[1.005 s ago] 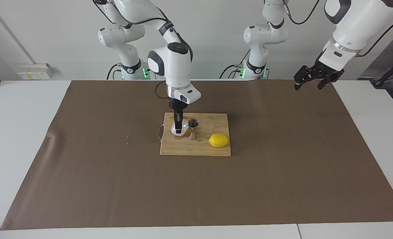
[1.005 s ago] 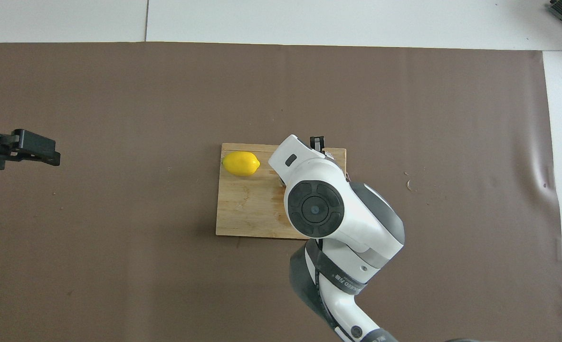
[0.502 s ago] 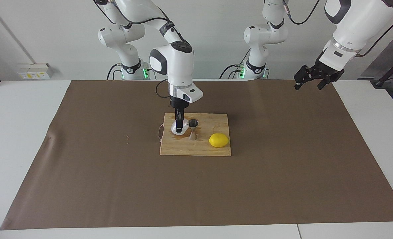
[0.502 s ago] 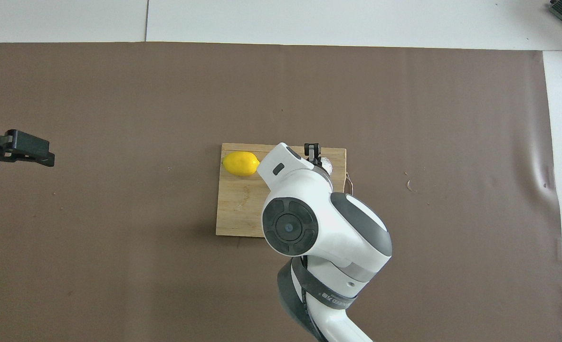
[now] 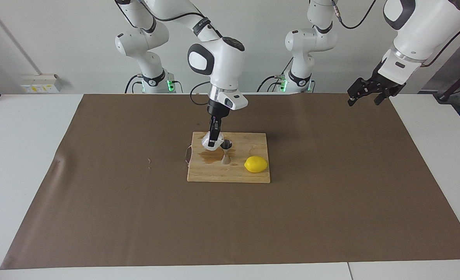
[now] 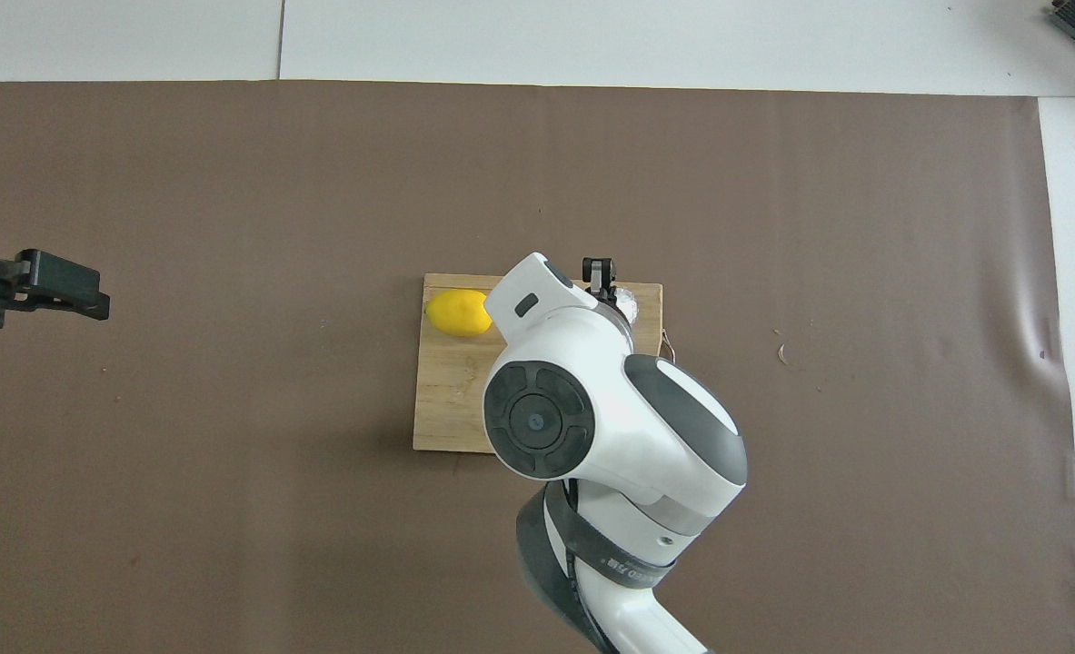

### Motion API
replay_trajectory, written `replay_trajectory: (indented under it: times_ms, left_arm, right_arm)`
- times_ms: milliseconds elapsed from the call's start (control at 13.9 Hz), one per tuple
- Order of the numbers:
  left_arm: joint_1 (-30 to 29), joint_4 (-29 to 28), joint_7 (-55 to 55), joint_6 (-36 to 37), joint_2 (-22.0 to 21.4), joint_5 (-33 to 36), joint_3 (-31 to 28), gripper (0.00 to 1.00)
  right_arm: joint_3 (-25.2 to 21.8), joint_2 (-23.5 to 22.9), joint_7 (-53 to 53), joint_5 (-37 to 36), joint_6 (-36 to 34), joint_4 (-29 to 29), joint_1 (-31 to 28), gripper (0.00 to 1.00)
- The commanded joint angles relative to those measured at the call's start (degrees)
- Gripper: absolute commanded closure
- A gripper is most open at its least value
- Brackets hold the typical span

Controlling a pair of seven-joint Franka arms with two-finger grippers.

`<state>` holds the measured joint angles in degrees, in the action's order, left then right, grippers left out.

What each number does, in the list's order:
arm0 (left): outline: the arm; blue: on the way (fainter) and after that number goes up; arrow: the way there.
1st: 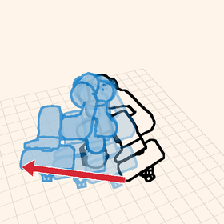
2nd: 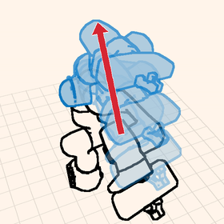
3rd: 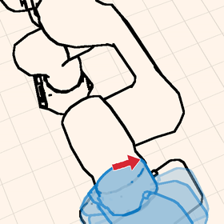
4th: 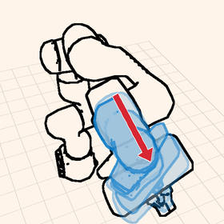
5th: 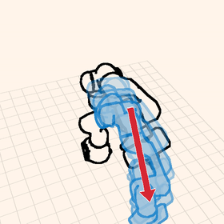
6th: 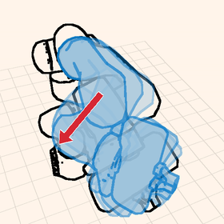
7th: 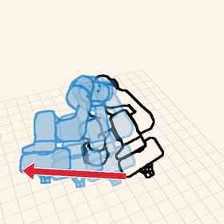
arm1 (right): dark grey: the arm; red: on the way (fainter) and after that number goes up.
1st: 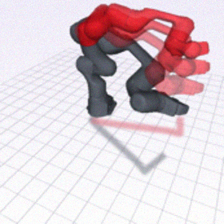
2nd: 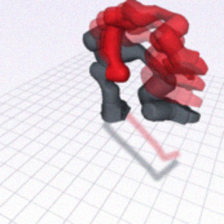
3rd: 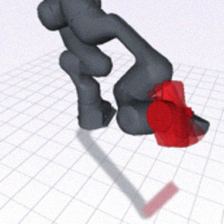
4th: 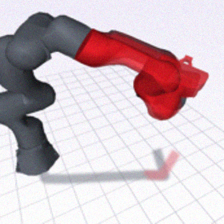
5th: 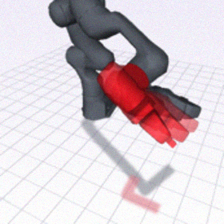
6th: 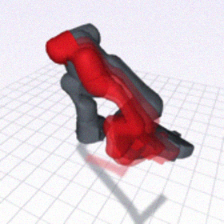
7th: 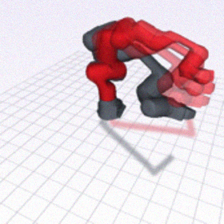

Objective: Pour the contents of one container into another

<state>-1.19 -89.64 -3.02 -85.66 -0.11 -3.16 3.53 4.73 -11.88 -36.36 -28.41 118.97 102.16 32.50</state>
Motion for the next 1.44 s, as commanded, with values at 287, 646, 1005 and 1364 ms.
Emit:
replay_trajectory:
  times_ms: [287,646,1005,1364]
  left_arm:
    - [1.10,-2.47,0.12,-0.21,-2.35,0.53,-0.46,0.00]
    - [0.23,-2.47,0.12,0.32,-2.26,0.53,-0.46,0.00]
    - [0.40,-2.47,0.12,0.40,-2.26,0.53,-0.46,0.00]
    - [0.40,-2.47,0.12,0.40,-2.35,0.53,-0.46,0.00]
  right_arm:
    - [0.28,-3.32,1.03,-7.62,-4.27,-1.97,2.56,1.00]
    - [0.28,-3.50,0.24,-10.61,-4.45,-1.62,3.09,1.00]
    - [0.28,-3.68,0.06,-12.46,-6.38,-1.62,5.20,1.00]
    - [0.19,-3.59,0.41,-10.97,-5.51,-2.06,4.24,1.00]
